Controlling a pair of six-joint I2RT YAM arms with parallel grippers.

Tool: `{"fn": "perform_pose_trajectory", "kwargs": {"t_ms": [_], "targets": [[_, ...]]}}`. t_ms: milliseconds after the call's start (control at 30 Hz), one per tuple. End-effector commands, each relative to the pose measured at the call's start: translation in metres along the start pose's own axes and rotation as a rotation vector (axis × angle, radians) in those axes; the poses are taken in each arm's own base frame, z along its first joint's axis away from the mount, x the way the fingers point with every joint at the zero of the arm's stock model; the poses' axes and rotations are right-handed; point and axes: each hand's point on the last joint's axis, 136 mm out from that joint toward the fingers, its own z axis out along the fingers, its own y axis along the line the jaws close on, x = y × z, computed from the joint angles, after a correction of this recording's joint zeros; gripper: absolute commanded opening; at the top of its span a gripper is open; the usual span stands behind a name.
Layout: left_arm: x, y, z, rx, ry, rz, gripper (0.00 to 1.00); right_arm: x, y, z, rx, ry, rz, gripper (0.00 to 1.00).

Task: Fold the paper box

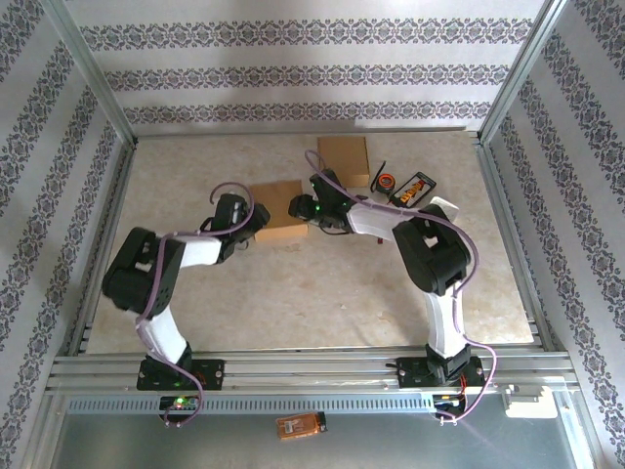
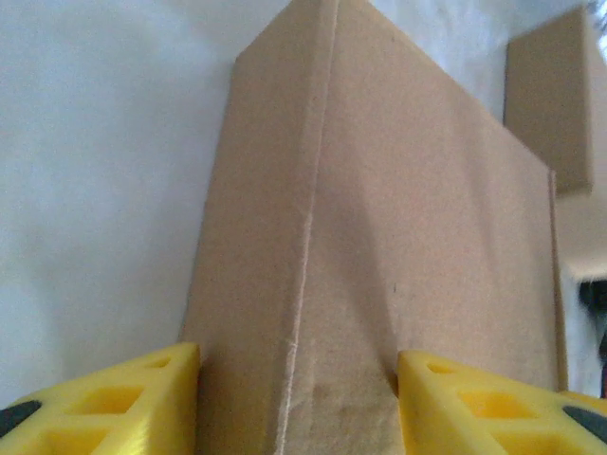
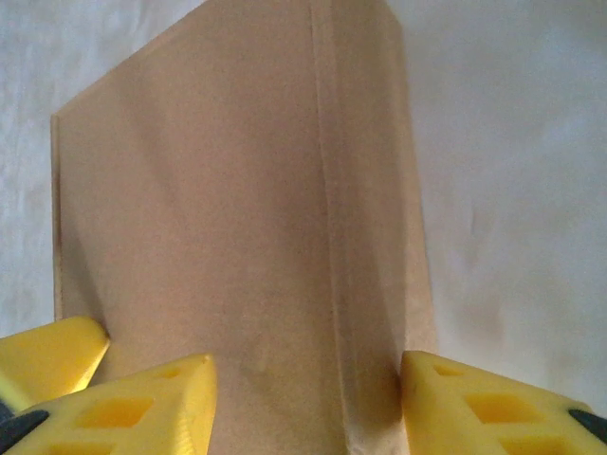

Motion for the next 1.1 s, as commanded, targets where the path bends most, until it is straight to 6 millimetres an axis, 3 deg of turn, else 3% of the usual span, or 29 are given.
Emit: {"fn": "perform_pose_trajectory", "kwargs": {"t_ms": [0,133,267,467,633,933,1067], "targets": [[-0.011,-0.056,0.031,0.259,0.045,0.006,0.51,-0.002,0.036,0.027,-0.090,0.022,-0.041,0.53],[-0.036,-0.048,0.065,0.233,0.022,0.001,0.48,-0.032,0.042,0.047,-0.073,-0.030,-0.053,0.53],[-0.057,-0.035,0.084,0.183,0.001,0.019,0.48,-0.049,0.045,0.067,-0.075,-0.049,-0.046,0.53],[-0.066,-0.010,0.107,0.122,0.010,-0.003,0.48,-0.071,0.041,0.085,-0.061,-0.056,-0.047,0.56],[-0.068,-0.002,0.107,0.116,0.002,-0.012,0.52,-0.078,0.045,0.089,-0.076,-0.021,-0.044,0.60],[-0.090,-0.012,0.093,0.133,-0.044,0.020,0.75,-0.100,0.046,0.062,-0.022,-0.065,-0.092,0.73],[-0.103,-0.012,0.081,0.113,-0.085,0.031,0.85,-0.110,0.057,0.049,-0.046,-0.083,-0.124,0.84]]}}
